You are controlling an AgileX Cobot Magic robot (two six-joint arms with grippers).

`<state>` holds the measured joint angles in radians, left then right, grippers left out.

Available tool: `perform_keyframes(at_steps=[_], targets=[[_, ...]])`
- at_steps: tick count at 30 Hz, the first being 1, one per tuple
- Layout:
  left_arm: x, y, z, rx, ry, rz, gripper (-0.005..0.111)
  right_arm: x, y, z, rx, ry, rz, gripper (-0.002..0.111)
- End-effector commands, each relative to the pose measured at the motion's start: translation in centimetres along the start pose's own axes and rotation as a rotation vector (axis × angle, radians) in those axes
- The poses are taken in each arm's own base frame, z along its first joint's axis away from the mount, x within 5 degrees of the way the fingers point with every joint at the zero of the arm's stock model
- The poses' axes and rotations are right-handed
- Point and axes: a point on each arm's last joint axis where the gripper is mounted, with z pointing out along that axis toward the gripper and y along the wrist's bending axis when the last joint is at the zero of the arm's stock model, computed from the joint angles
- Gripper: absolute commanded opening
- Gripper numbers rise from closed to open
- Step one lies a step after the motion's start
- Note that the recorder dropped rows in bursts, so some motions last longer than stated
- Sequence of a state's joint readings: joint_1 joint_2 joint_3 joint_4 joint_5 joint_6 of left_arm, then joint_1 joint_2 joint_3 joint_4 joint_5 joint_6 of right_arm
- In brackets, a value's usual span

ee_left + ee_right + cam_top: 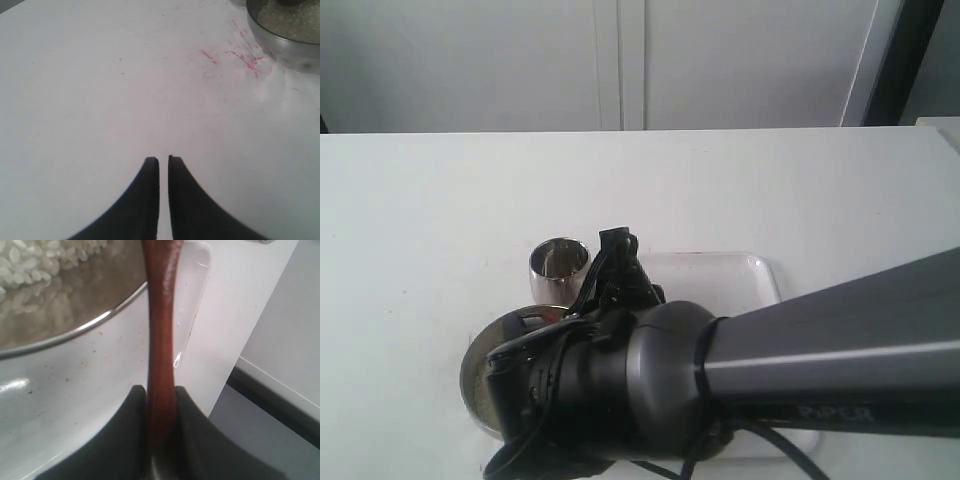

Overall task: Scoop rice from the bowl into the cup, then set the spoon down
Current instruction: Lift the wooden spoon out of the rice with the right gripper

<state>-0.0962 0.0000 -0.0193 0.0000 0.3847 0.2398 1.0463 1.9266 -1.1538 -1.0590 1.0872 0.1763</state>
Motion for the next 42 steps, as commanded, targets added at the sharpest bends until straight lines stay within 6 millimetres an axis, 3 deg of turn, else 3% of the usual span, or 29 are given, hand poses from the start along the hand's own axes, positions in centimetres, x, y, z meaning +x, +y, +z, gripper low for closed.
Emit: perform_keyframes(at_steps=[1,20,26,33,42], targets=[[0.7,-0.2,0.1,0.021,0.056,-0.009,0.014,0.0,0.1,0.2,0.008,0.009,-0.002,0.0],[0.7,-0.2,0.1,0.021,0.056,-0.009,0.014,-0.1,1.9,0.3,-0.19,0.044,-0.06,0.0],[0.7,-0.2,0.1,0.021,0.056,-0.009,0.014,0.2,0.2,0.0,-0.27,0.037,-0.009,0.0],[0.7,-0.2,0.1,0.021,0.056,-0.009,0.014,1.9,-2.8,-0.5,-0.492,0.032,0.048,0.0],[0.7,-0.2,0.1,0.021,0.056,-0.009,0.014,3.4,-5.5,-0.6,-0.767,-0.099,0.276,0.0]])
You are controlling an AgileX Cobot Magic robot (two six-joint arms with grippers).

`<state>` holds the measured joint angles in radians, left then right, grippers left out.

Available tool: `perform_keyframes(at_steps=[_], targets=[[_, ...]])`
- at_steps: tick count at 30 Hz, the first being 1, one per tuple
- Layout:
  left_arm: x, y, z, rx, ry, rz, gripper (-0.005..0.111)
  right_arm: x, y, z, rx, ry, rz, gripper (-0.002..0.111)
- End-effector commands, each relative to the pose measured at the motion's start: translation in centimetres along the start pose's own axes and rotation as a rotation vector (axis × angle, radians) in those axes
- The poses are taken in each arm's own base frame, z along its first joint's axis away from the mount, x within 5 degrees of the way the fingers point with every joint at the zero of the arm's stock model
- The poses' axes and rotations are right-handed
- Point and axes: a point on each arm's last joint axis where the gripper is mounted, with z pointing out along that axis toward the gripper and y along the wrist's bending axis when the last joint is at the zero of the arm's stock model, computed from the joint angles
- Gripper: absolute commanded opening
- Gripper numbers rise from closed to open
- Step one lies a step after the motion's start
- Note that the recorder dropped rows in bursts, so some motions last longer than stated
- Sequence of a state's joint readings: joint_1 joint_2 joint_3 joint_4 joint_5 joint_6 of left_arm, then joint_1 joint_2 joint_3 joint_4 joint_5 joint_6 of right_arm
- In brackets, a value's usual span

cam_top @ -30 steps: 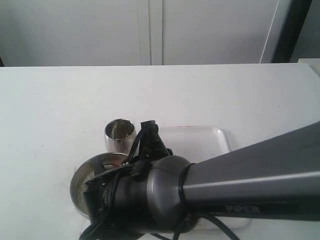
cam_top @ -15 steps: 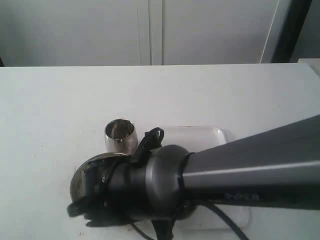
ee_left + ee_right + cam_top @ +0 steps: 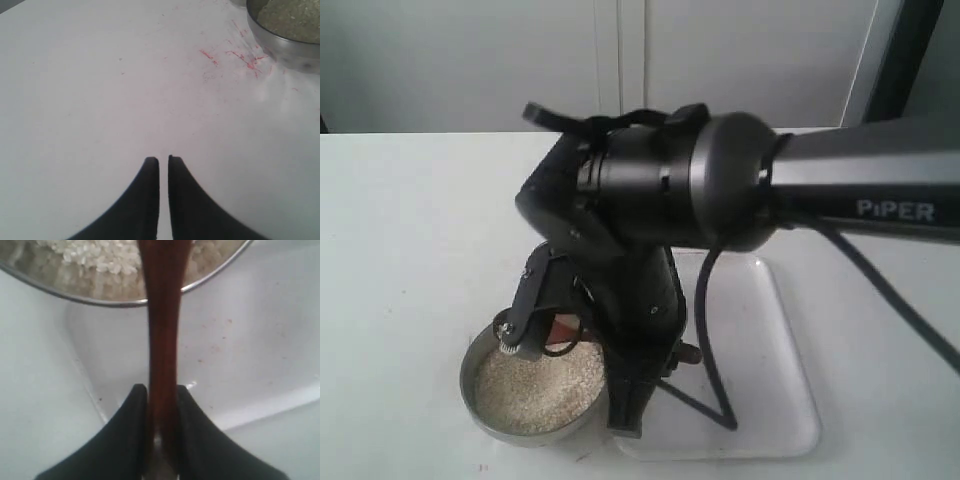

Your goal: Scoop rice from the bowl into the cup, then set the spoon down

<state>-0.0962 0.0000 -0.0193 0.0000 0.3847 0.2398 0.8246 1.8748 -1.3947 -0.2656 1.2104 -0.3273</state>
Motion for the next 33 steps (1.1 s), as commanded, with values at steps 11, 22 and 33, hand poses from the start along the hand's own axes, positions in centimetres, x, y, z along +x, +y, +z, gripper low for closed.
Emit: perform_keyframes(at_steps=[11,22,33], targets=[[0.7,-0.2,0.1,0.021,0.056,-0.009,0.014,2.0,-1.7,-2.3,-0.088,-0.09,0.234,0.0],[0.7,-0.2,0.1,0.021,0.056,-0.009,0.014,2.4,-2.7,-2.3,0.026,-0.052,0.308,0.0],[0.7,-0.2,0.1,0.021,0.056,-0.009,0.014,1.6,-4.9,-1.8,0.215,-0.002,0.273,0.0]])
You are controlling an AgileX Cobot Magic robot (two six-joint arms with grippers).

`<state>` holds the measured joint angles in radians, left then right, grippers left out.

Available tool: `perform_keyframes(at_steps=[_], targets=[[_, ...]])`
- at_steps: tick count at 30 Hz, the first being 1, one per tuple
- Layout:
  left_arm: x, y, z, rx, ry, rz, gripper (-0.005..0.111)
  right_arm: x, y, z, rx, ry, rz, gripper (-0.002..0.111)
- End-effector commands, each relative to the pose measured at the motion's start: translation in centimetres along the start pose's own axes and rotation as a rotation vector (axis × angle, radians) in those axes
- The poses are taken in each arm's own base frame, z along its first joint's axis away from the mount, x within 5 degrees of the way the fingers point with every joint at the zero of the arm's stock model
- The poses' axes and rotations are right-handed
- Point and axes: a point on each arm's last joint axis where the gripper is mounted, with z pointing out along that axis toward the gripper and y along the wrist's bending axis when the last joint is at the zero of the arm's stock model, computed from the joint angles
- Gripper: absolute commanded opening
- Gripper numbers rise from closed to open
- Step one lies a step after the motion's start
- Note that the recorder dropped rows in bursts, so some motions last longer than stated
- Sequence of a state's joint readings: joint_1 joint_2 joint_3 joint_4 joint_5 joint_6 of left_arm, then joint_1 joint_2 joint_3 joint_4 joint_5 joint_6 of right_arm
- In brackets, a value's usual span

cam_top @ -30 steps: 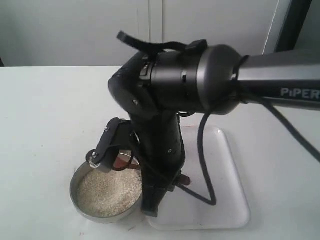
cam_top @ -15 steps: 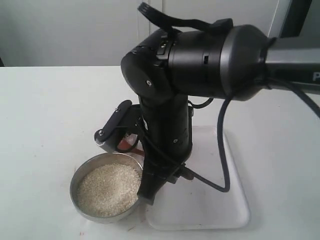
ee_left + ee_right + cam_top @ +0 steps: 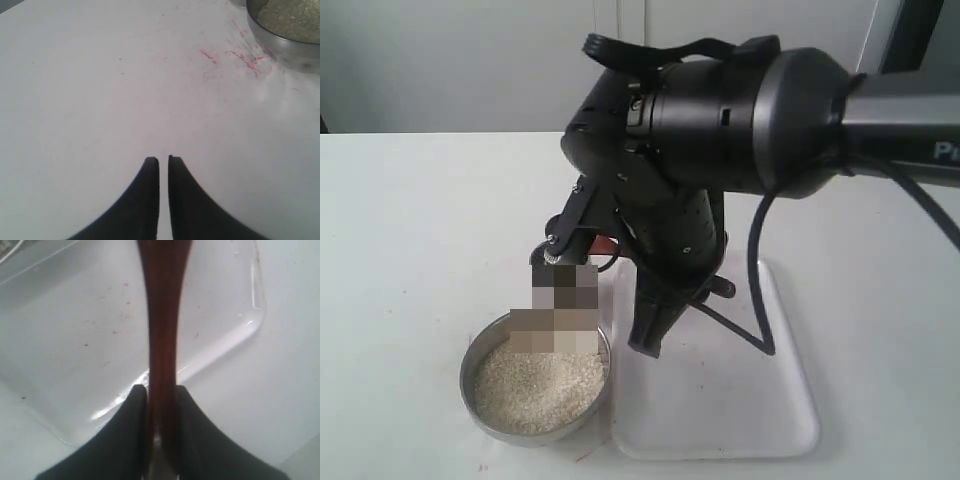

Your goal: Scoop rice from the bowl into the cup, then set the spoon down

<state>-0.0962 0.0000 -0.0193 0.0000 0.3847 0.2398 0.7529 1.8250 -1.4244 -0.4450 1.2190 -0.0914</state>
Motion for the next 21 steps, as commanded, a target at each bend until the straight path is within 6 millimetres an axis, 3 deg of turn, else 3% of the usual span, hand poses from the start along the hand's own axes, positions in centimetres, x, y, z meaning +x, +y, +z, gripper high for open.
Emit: perform_keyframes(at_steps=[1,8,21], targets=[[0.7,-0.2,0.1,0.021,0.056,-0.009,0.014,-1.2,-0.7,0.4,0.041,-0.001,0.004,0.0],[0.7,-0.2,0.1,0.021,0.056,-0.009,0.014,-3.4,-0.8,1.8,0.051,0.004,-0.012,0.0],[0.7,-0.2,0.1,0.021,0.056,-0.009,0.014,-3.9,-1.4,3.1,0.167,0.047,-0.076,0.0]])
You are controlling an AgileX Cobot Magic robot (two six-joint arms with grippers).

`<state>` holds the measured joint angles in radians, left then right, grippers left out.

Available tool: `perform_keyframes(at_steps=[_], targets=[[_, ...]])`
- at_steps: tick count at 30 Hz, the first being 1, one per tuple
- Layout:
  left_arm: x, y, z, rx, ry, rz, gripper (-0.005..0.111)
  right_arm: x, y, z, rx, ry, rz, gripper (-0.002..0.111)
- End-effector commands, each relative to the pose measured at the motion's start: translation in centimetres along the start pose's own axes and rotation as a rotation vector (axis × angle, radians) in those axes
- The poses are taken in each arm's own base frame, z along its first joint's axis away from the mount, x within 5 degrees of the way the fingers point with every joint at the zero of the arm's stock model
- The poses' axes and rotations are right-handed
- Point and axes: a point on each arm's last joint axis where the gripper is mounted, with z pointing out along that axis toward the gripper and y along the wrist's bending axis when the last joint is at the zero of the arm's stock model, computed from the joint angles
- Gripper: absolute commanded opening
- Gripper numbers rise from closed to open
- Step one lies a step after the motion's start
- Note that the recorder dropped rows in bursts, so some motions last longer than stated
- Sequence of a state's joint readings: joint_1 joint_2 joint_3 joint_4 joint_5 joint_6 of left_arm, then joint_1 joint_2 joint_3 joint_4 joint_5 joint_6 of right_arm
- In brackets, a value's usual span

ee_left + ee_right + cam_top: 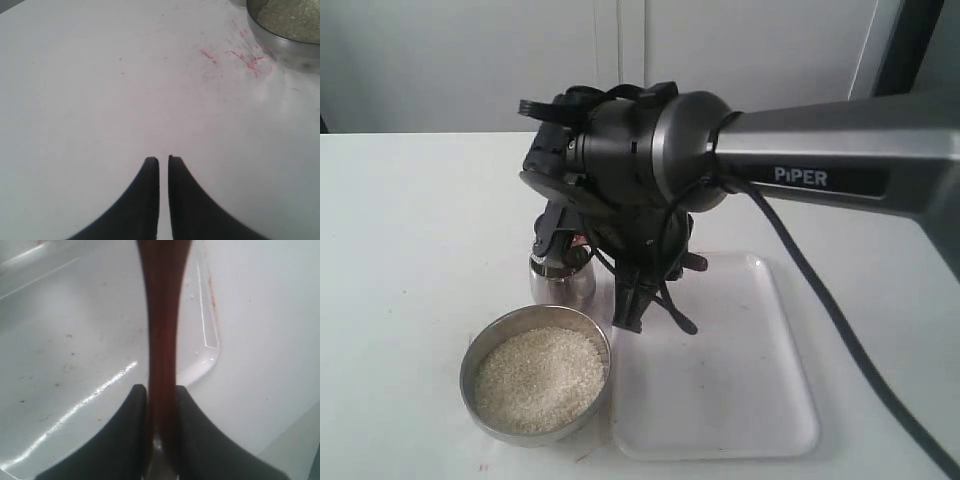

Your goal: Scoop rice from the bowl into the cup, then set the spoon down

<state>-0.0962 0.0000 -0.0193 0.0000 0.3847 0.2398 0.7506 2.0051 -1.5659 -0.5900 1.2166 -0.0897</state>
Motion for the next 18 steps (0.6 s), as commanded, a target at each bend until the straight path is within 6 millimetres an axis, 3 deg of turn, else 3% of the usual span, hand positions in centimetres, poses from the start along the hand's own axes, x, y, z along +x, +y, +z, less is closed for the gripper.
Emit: perform_keyframes(at_steps=[1,18], targets=[[0.71,-0.22,0.09,0.021,0.056,-0.009,0.014,-0.05,-0.64,-0.09,0.044,-0.004,-0.012,0.0],[0.71,-0.22,0.09,0.021,0.056,-0.009,0.014,-0.99,-1.0,0.84,0.14,-0.045,-0.11,0.0]])
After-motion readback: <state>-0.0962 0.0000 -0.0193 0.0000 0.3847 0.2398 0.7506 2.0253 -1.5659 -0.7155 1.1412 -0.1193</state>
